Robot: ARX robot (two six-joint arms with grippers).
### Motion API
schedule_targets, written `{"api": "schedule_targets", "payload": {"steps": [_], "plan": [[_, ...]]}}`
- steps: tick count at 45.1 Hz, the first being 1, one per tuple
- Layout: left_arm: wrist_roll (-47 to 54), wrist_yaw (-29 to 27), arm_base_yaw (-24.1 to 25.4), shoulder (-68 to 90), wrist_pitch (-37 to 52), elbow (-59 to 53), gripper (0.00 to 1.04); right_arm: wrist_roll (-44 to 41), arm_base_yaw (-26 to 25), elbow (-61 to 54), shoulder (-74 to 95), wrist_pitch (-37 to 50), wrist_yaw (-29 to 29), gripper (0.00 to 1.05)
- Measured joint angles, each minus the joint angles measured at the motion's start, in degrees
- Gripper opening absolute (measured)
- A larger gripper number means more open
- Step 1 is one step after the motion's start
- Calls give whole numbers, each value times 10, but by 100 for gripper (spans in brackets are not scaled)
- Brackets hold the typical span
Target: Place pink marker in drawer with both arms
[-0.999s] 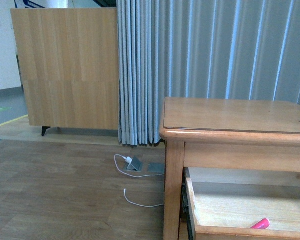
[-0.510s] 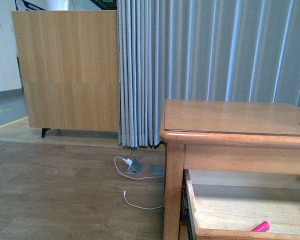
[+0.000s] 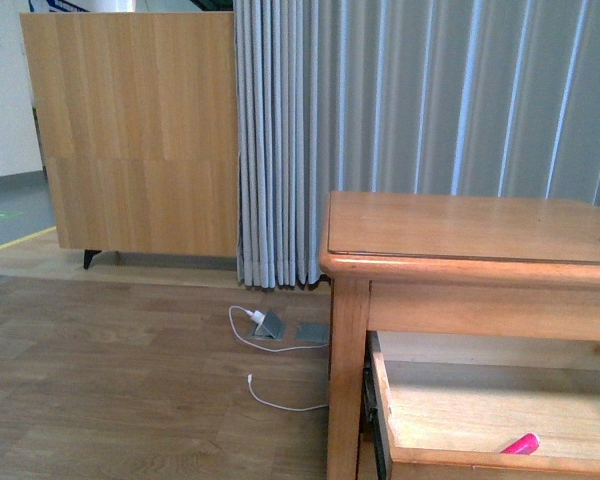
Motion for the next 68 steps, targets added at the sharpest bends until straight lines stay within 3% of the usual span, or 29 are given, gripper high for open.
{"api": "schedule_targets", "payload": {"steps": [2,9,17,21,28,44,55,68], "plan": [[0,0,0,0,0,0,6,0,0,0,0,0,0,96],[0,0,0,0,0,0,31,23,24,26,14,-118,12,96],[0,0,0,0,0,0,59,-2,20,73,107,-231,-53,96],[0,0,0,0,0,0,77,-36,14,99,192,-247,-81,96],[0,0,0,0,0,0,101,-67,35,120,322,-204,-72,96],[0,0,0,0,0,0,99,-31,110,213,614,-12,13,96],[0,0,0,0,0,0,99,-7,130,251,709,53,47,96],[0,0,0,0,0,0,99,65,150,339,852,221,99,96]]}}
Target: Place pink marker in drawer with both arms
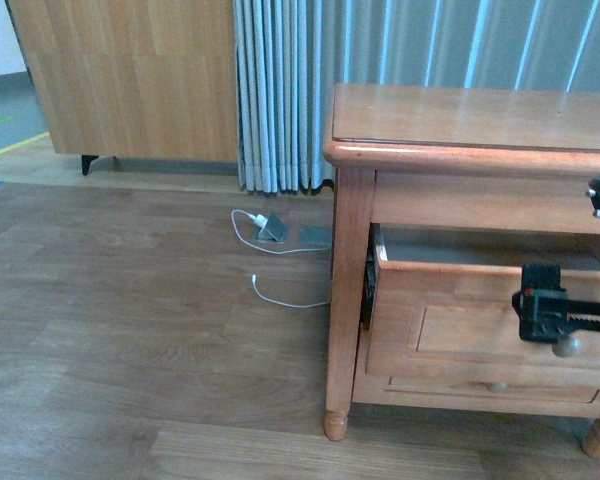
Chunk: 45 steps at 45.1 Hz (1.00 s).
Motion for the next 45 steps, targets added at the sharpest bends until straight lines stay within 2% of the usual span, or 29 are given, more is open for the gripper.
{"api": "schedule_targets", "payload": {"steps": [9,19,37,45], "plan": [[0,0,0,0,0,0,99,21,7,64,68,63,34,96],[0,0,0,0,0,0,99,21,3,145,138,89,52,96],[0,0,0,0,0,0,99,5,-9,167,169,100,42,96],[0,0,0,0,0,0,99,1,-19,139,134,89,47,96]]}}
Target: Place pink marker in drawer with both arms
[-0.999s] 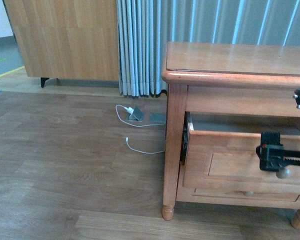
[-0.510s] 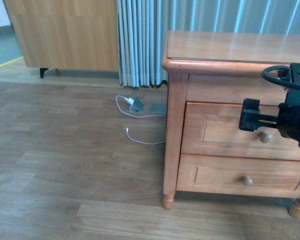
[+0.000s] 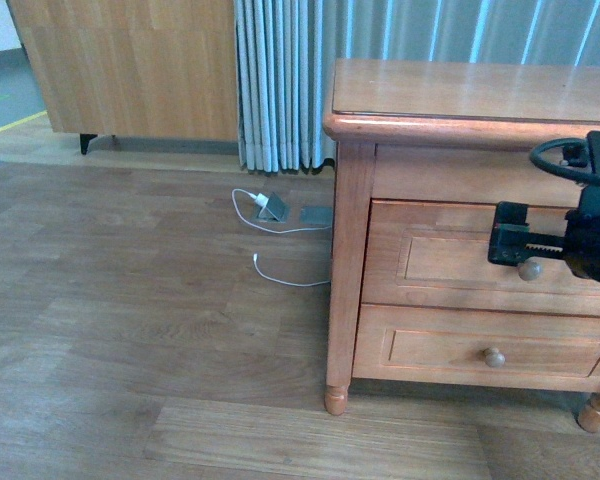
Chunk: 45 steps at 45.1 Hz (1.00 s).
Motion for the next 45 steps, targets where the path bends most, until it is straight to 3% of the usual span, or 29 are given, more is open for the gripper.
{"api": "schedule_targets", "payload": {"steps": [14,26,33,39,45], "plan": [[0,0,0,0,0,0,99,0,-15,-119,-165,-59,-58,96],[0,0,0,0,0,0,99,0,-45,-241,-417,-212,-172,96],[0,0,0,0,0,0,99,0,-99,-288,-594,-330,-245,96],[0,0,0,0,0,0,99,0,-184,-323,-742,-458,-337,96],[0,0,0,0,0,0,99,5,-237,-339,-794,-484,-365,96]]}}
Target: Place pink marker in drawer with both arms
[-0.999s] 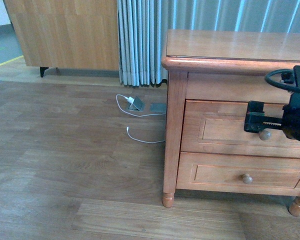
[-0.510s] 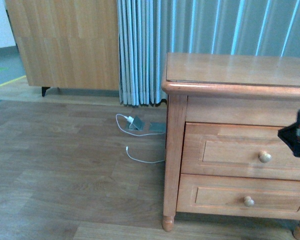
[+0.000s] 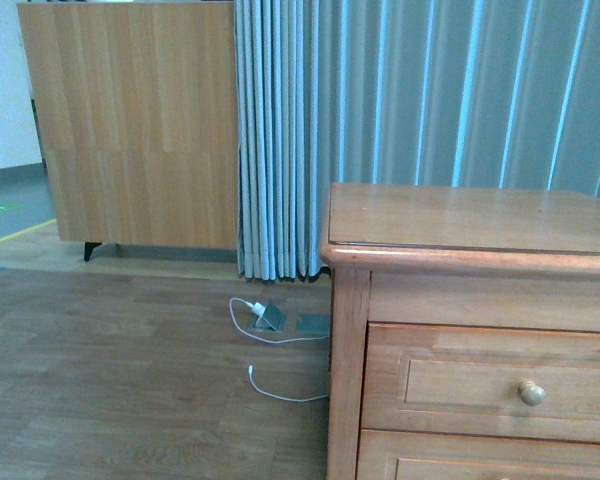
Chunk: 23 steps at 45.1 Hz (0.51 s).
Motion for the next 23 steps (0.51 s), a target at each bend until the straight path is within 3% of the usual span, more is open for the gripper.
{"api": "schedule_targets", "payload": {"steps": [10,14,17,23], "plan": [[0,0,0,0,0,0,99,2,-4,-4,-6,9,7,96],[0,0,0,0,0,0,99,-31,24,-70,-35,168,115,82],[0,0,0,0,0,0,99,-46,46,-109,-59,249,162,72],[0,0,0,0,0,0,99,-59,87,-145,-104,269,206,47]]}}
